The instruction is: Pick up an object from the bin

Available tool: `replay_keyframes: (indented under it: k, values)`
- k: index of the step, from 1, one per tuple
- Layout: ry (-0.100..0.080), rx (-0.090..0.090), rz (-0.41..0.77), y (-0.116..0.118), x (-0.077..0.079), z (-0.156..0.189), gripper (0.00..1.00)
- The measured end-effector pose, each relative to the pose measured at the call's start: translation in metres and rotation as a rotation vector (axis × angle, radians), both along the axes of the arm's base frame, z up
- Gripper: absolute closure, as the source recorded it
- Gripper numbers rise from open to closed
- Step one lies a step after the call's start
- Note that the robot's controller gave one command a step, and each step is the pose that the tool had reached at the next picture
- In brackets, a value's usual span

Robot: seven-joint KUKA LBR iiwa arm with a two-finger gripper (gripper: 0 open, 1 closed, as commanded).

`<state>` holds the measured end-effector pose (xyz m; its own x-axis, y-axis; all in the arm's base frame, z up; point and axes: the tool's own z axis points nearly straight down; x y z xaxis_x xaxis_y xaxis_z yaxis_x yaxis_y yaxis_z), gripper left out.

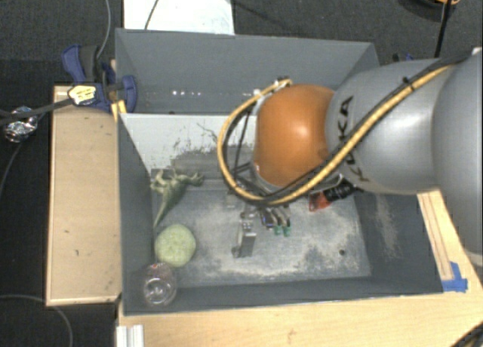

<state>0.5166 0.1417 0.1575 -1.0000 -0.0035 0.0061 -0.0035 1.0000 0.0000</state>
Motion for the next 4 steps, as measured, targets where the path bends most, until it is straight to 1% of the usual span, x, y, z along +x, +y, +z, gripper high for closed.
replay_keyframes:
  k: [1, 2, 3, 4]
  values:
    - [-0.008, 0.001, -0.003, -0.001, 0.002, 0.004, 0.0]
    - [-0.009, 0.001, -0.056, 0.003, 0.008, 0.0, 0.0]
    - [-0.008, 0.001, -0.17, 0.032, 0.014, -0.02, 0.0]
    - [-0.011, 0.003, 0.015, 0.055, 0.02, -0.042, 0.0]
